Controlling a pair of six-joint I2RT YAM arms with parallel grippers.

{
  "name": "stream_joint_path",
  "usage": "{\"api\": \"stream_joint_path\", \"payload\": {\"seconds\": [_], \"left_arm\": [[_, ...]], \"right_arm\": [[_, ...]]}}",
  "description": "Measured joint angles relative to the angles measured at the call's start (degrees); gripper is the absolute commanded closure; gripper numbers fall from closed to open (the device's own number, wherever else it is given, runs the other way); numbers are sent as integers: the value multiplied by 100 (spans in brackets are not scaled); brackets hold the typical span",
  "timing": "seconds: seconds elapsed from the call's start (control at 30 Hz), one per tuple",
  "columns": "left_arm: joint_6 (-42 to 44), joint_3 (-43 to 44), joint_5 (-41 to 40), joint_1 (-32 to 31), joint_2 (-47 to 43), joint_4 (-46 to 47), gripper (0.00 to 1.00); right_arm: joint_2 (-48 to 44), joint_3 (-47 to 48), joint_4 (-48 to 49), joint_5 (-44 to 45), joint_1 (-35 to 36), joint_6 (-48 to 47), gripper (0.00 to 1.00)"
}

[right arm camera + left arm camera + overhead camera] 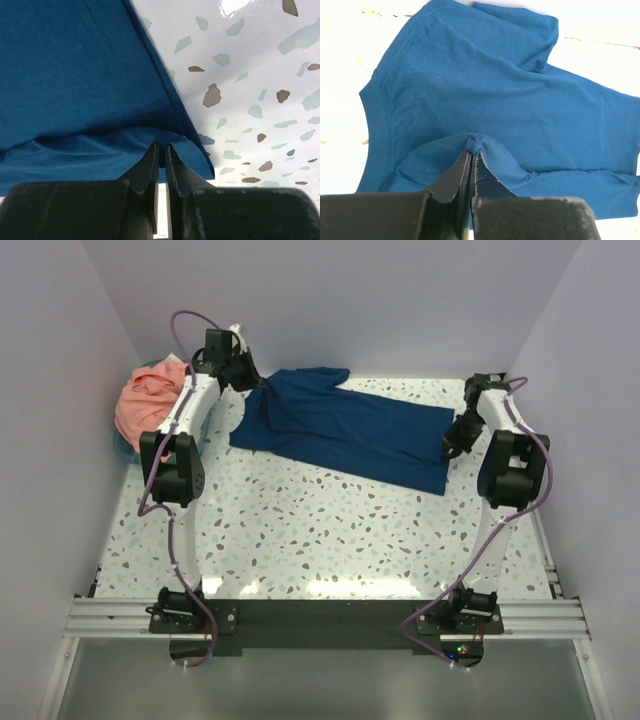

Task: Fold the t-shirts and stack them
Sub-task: Fold the tshirt

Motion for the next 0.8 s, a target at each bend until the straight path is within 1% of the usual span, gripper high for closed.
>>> {"api": "stream_joint_path", "payload": {"seconds": [0.53, 0.57, 0.6, 0.63, 0.67, 0.73, 0.8], "left_arm": [[-7, -39, -170, 2, 17, 295, 100], [-7, -39, -162, 2, 17, 326, 99], [-9, -39, -153, 2, 17, 356, 92], [-7, -39, -136, 2, 31, 407, 75], [2, -28, -116, 2, 50, 457, 66], [-50, 76, -76, 2, 155, 553, 48], [-94, 229, -48, 4, 321, 702, 45]], "right_arm": [[26, -149, 293, 153, -79, 240, 100], [26, -162, 315, 153, -87, 254, 99], [26, -164, 343, 153, -92, 269, 96], [26, -164, 382, 149, -96, 284, 91], [26, -155, 420, 146, -98, 302, 77], [26, -118, 472, 144, -107, 358, 62], [26, -50, 531, 153, -114, 396, 48]]}}
